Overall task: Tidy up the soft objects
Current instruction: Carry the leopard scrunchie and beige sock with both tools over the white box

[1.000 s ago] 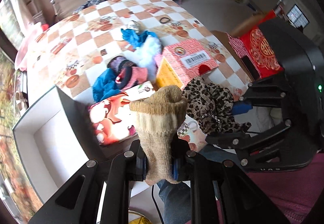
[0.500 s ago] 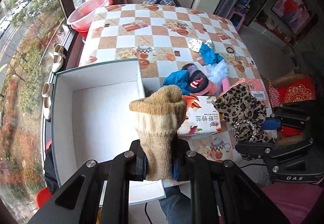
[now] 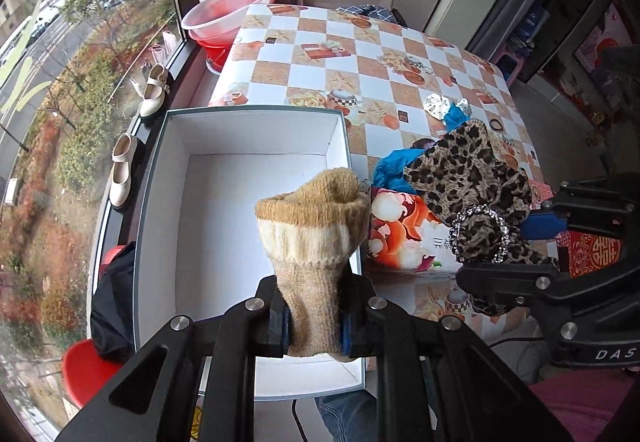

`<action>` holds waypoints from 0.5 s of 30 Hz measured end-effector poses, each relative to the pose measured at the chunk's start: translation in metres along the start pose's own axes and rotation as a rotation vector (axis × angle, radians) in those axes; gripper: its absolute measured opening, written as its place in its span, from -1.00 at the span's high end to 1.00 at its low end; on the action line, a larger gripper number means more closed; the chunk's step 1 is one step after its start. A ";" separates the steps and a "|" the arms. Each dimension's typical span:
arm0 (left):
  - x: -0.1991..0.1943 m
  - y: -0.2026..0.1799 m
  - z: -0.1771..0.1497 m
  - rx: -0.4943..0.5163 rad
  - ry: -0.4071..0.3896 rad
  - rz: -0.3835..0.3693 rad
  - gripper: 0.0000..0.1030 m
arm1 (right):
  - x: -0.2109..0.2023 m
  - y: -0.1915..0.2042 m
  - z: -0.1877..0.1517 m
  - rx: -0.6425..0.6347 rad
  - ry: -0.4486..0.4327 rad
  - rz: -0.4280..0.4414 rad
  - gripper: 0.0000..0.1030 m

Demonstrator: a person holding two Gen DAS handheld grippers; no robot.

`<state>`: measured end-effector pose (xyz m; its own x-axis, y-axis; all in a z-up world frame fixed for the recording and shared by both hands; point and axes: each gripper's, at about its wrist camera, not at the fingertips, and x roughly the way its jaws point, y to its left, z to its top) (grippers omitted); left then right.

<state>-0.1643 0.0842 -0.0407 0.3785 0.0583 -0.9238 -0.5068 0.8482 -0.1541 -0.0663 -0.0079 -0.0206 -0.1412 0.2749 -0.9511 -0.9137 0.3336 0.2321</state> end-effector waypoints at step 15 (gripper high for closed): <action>0.010 0.039 -0.010 -0.108 0.018 0.097 0.63 | 0.021 0.013 0.023 -0.075 0.044 0.011 0.20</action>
<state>-0.1878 0.1129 -0.0592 0.3101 0.1264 -0.9423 -0.6207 0.7776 -0.1000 -0.0724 0.0231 -0.0325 -0.1666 0.2381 -0.9568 -0.9378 0.2616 0.2284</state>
